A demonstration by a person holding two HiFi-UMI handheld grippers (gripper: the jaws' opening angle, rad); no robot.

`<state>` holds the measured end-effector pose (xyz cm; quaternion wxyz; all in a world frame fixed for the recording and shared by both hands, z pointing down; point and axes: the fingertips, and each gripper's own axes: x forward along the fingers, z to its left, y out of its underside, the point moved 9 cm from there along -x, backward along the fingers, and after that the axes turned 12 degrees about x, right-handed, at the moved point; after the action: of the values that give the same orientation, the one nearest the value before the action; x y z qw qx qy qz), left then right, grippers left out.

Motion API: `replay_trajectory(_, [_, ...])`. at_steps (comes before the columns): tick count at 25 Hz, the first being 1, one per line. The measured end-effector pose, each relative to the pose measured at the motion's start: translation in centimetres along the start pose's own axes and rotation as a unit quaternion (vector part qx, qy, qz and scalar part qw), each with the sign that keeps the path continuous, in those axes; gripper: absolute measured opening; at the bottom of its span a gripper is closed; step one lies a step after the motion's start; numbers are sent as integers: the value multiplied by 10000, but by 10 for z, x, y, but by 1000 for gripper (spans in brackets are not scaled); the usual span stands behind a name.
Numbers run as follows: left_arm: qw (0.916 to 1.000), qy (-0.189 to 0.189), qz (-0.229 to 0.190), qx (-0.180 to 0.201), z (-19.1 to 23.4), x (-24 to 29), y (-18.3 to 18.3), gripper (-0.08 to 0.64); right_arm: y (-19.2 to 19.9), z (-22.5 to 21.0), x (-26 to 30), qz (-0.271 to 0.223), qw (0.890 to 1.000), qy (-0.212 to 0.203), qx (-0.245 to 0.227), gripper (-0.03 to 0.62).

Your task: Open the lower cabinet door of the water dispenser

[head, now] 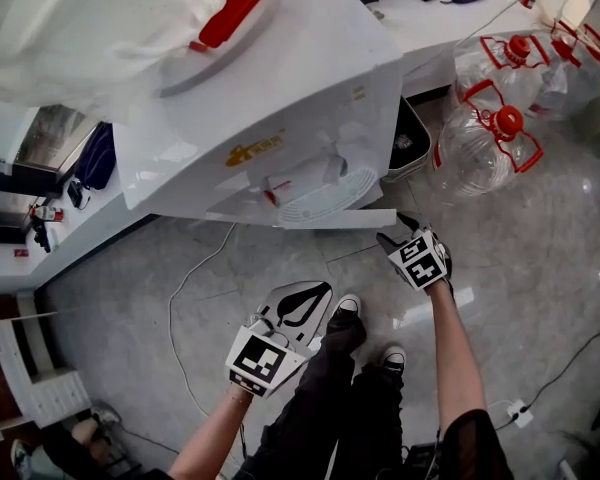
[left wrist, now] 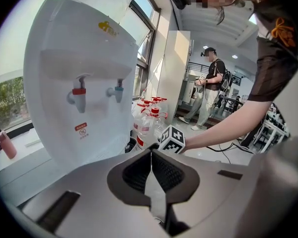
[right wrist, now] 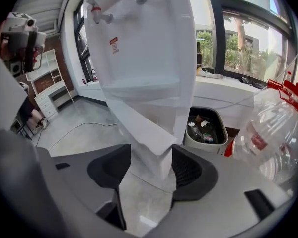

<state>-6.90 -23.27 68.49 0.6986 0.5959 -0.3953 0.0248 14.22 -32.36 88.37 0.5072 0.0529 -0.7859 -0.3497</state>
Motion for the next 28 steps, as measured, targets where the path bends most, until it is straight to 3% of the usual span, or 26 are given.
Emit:
replay_trajectory(7, [9997, -161, -14, -171, -18, -28, -5, 20, 48, 49, -26, 274, 9987, -186, 391, 253])
replay_trajectory(15, [9986, -348, 172, -353, -44, -71, 12, 20, 91, 119, -41, 601, 9958, -493, 475, 250])
replay_trajectory(20, [9968, -609, 217, -475, -54, -94, 21, 20, 111, 168, -39, 820, 9912, -990, 308, 210])
replay_trajectory(28, [9932, -983, 256, -571, -72, -128, 27, 20, 125, 240, -19, 1276, 9750, -1821, 14, 210])
